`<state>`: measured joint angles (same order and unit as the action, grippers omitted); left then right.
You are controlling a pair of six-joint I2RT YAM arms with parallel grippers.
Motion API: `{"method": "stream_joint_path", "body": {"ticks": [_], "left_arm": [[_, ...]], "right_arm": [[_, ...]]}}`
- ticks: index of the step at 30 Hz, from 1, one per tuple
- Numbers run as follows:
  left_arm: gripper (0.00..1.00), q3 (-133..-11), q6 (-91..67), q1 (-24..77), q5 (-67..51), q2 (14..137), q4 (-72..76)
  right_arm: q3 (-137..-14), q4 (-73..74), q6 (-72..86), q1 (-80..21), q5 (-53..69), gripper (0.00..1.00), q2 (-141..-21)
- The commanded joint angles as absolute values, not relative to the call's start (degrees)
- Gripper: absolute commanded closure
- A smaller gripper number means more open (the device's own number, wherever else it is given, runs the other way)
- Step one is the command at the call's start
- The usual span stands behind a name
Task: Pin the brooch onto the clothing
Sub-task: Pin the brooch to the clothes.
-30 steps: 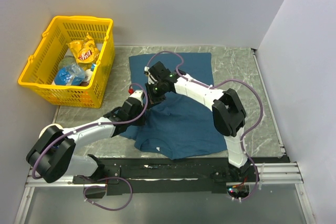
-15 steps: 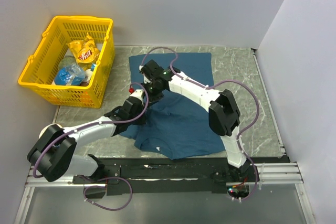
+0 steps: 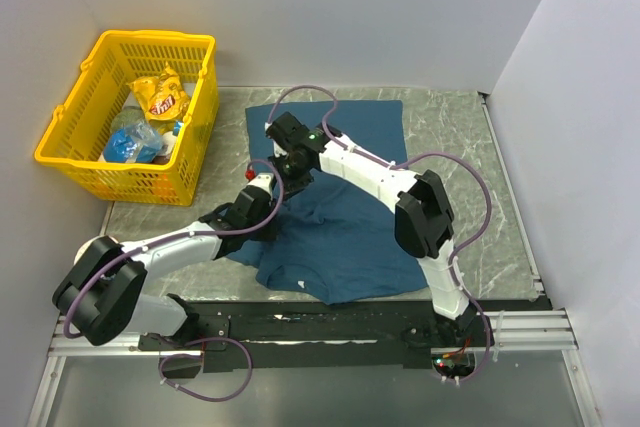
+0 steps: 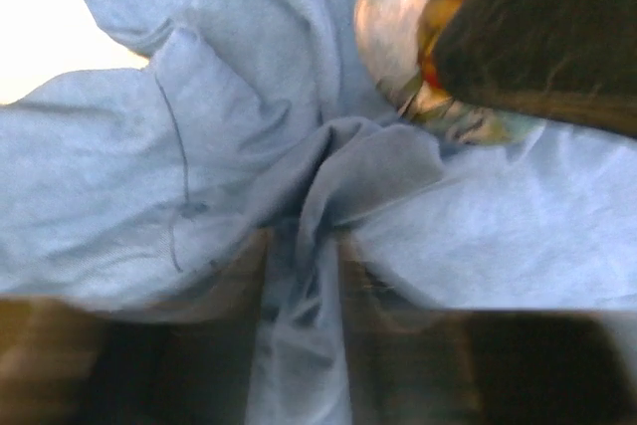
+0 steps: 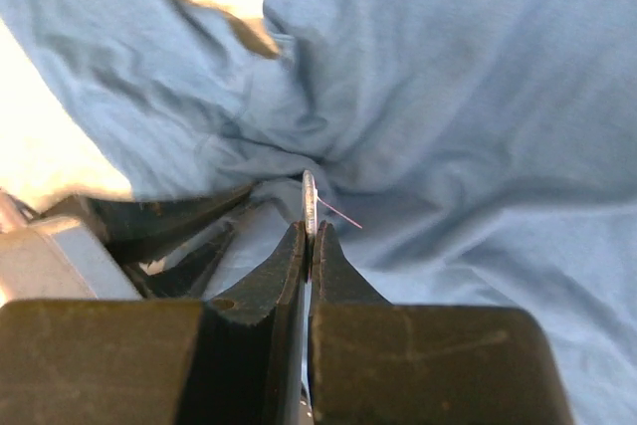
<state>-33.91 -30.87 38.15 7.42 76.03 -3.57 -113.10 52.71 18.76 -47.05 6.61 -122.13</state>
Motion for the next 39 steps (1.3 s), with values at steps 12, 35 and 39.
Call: {"method": "stream_joint_path", "body": {"ticks": [12,35,39], "left_arm": [[0.16,-32.7,-25.6,39.8,11.3,58.2,1.1],[0.41,-50.1,-12.9,49.2,25.0,76.5,3.5],[0.47,-51.9,-12.1,49.4,26.9,79.8,3.5]], "right_arm": [[-101.3,41.8,30.4,-41.8,11.0,1.0,-110.5],[-106.3,50.2,36.8,-41.7,8.2,1.0,-110.5],[-106.1,50.1,36.7,-41.8,9.1,1.0,-110.1]]}}
